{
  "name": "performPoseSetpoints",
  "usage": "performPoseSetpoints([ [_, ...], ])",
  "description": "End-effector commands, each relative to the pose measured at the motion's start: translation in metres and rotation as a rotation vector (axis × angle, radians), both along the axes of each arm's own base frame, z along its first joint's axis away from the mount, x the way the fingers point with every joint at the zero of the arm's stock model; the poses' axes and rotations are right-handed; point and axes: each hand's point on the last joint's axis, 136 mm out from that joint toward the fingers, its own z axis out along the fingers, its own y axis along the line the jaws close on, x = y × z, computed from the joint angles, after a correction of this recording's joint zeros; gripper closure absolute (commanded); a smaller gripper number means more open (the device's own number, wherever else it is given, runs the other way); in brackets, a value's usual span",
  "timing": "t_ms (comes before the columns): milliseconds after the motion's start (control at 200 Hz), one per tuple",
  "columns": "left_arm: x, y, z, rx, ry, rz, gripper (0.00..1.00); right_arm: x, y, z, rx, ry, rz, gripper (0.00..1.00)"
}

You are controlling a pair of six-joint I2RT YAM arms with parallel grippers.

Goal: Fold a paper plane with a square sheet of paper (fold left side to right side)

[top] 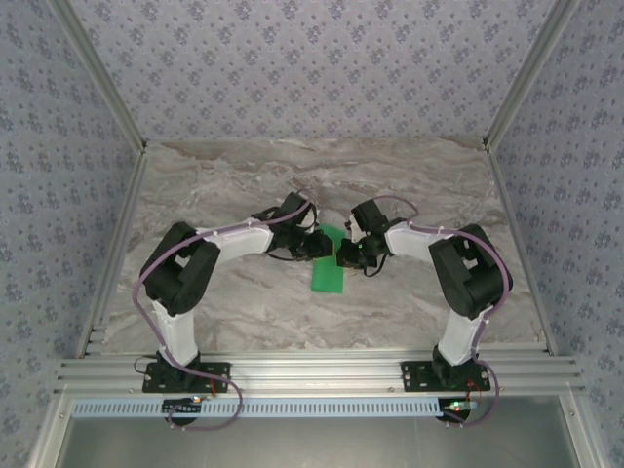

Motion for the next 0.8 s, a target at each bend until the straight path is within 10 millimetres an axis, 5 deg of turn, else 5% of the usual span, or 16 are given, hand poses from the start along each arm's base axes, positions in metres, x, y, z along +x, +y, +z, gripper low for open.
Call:
performPoseSetpoints([
  [0,0.000,0.009,-0.016,0.071,0.004,-0.007,0.79,-0.028,-0.025,-0.041,-0.163,0.113,0.009,0.86],
  [180,-0.001,0.031,-0.042,0.146,0.040,0.023,0.80,-0.029,-0.028,-0.042,-0.175,0.118,0.016,0.86],
  [465,0.002,0.055,-0.049,0.191,0.044,0.050,0.80,-0.034,-0.029,-0.047,-0.183,0.137,0.029,0.87],
  [625,0.008,0.062,-0.027,0.157,0.009,0.060,0.81,-0.033,-0.027,-0.045,-0.169,0.135,0.032,0.87],
  [794,0.012,0.043,0.015,0.025,-0.061,0.036,0.81,-0.033,-0.024,-0.044,-0.164,0.132,0.034,0.87],
])
